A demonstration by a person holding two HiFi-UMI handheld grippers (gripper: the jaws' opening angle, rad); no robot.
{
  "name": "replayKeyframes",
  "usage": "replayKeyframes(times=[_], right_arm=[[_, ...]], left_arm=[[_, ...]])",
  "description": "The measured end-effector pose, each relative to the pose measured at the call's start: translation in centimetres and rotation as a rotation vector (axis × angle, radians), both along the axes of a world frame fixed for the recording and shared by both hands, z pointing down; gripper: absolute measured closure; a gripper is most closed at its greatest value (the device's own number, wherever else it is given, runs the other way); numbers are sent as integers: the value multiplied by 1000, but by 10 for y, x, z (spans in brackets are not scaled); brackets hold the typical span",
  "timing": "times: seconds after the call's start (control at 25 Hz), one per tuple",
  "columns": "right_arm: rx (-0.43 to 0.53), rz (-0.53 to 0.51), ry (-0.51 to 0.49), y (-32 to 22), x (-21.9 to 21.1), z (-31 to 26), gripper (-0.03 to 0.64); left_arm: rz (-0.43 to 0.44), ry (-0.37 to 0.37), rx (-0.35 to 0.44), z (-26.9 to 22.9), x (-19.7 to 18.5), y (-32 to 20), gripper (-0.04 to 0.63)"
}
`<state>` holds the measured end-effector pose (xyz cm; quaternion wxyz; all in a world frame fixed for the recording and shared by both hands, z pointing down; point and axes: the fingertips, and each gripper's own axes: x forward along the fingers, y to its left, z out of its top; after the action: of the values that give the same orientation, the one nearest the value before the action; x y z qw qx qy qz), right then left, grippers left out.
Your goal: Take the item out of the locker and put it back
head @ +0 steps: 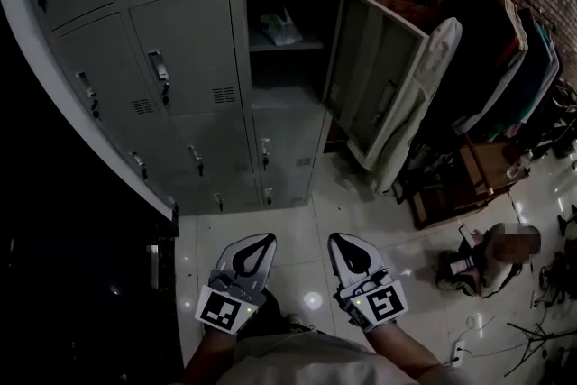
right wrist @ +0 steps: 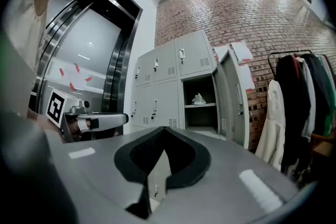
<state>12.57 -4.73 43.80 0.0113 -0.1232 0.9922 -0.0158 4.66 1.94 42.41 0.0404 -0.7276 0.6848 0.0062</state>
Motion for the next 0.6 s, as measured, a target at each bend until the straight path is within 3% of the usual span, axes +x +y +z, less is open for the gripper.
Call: replayKeyframes(times=[0.28,0.6], right_arm=[[3,-27,2,35,25,1,618],[-35,-22,5,48,24,-9,618]], left_arm=[[-18,11,1,1,21,33,617],[-64,-26,67,-24,11,51,617]])
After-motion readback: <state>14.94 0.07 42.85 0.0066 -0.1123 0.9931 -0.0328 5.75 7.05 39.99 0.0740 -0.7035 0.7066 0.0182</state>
